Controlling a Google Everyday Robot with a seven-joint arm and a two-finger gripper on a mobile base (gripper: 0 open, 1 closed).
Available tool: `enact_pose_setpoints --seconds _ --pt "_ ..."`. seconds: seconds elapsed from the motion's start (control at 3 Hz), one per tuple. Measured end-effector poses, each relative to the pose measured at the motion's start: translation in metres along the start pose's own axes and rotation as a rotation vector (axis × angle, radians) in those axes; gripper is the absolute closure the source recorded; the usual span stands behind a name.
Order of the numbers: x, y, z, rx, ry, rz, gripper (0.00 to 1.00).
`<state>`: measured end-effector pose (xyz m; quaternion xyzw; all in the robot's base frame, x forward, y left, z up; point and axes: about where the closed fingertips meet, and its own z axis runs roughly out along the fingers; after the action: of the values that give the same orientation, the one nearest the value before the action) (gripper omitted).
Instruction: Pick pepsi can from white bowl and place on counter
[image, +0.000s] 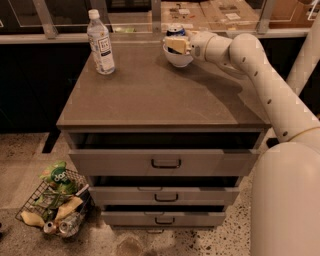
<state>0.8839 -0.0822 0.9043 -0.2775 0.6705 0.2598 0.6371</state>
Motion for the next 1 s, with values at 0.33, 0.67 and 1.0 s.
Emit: enact_pose_setpoints --seconds 0.33,0.67,1.0 --pt "0.0007 0.0024 0.0028 -0.004 0.000 0.001 0.87" --pt "0.0013 0.0045 0.0051 -0.008 0.001 0.002 1.00" --pt "0.0013 0.0045 0.0052 -0.008 0.001 0.002 1.00"
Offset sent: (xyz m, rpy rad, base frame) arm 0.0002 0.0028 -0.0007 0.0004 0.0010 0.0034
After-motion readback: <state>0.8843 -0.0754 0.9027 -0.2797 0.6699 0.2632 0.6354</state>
